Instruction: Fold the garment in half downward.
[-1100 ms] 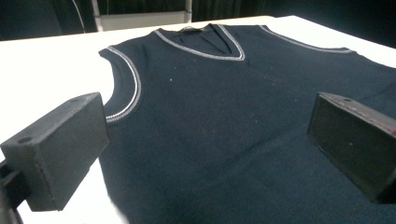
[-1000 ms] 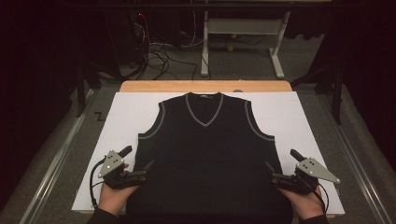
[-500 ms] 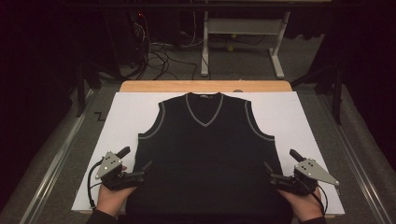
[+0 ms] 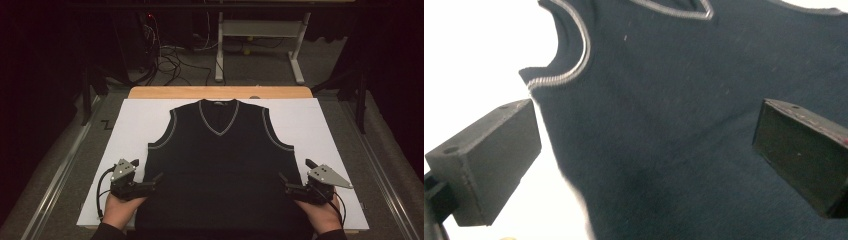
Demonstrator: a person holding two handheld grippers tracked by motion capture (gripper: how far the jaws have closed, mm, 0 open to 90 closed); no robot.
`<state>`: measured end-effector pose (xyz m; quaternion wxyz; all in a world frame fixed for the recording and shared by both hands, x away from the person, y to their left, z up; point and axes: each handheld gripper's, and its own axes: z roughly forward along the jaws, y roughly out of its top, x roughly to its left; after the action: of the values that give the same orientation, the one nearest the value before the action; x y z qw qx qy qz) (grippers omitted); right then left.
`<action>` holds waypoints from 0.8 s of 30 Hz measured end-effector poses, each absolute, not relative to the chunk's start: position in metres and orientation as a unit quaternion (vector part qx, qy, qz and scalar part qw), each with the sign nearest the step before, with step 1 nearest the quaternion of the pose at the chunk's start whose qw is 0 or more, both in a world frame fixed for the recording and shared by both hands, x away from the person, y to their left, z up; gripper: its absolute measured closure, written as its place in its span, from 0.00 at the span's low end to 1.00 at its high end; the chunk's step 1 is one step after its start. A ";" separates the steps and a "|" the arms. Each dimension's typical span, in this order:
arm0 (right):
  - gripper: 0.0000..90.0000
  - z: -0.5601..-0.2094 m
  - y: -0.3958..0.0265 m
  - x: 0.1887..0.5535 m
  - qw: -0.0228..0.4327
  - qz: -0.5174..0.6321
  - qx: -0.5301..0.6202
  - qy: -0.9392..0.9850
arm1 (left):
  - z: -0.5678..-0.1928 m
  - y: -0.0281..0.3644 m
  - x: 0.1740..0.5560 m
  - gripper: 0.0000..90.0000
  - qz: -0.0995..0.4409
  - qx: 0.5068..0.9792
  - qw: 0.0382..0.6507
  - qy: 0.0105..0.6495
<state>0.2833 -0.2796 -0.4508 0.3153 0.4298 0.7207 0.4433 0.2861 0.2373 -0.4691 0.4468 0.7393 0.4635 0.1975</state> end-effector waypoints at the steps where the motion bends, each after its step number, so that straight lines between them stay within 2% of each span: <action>1: 0.02 -0.451 -0.280 0.283 0.315 0.443 0.430 0.721 | -0.469 0.237 0.288 0.00 0.192 0.742 0.439 0.469; 4: 0.03 -0.451 -0.278 0.295 0.292 0.424 0.452 0.729 | -0.472 0.236 0.307 0.00 0.160 0.752 0.402 0.497; 8: 0.04 -0.450 -0.275 0.308 0.290 0.406 0.460 0.734 | -0.473 0.234 0.323 0.00 0.148 0.755 0.377 0.516; 10: 0.06 -0.452 -0.275 0.320 0.288 0.392 0.470 0.737 | -0.476 0.234 0.329 0.08 0.142 0.756 0.362 0.527; 11: 0.07 -0.453 -0.276 0.326 0.284 0.382 0.479 0.738 | -0.478 0.234 0.331 0.08 0.142 0.757 0.349 0.534; 13: 0.14 -0.457 -0.280 0.337 0.271 0.362 0.496 0.741 | -0.481 0.232 0.332 0.14 0.149 0.770 0.317 0.534; 16: 0.21 -0.463 -0.287 0.342 0.252 0.343 0.522 0.739 | -0.479 0.234 0.331 0.19 0.144 0.765 0.323 0.538; 17: 0.24 -0.465 -0.289 0.341 0.247 0.342 0.523 0.740 | -0.479 0.235 0.331 0.24 0.139 0.763 0.330 0.539; 18: 0.32 -0.466 -0.292 0.337 0.239 0.342 0.524 0.743 | -0.478 0.235 0.330 0.30 0.141 0.763 0.328 0.538; 20: 0.35 -0.466 -0.292 0.336 0.237 0.340 0.523 0.745 | -0.478 0.235 0.329 0.33 0.139 0.763 0.329 0.539; 21: 0.41 -0.466 -0.294 0.333 0.230 0.337 0.522 0.749 | -0.478 0.234 0.328 0.39 0.136 0.767 0.330 0.533; 22: 0.41 -0.466 -0.294 0.333 0.230 0.337 0.522 0.749 | -0.478 0.234 0.328 0.44 0.136 0.767 0.330 0.533; 24: 0.44 -0.467 -0.295 0.331 0.225 0.332 0.524 0.751 | -0.478 0.232 0.328 0.46 0.137 0.769 0.329 0.530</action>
<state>0.3310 -0.2947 -0.4672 0.2251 0.5241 0.7513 0.3321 0.3279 0.2324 -0.4776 0.3286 0.7695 0.5303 0.1370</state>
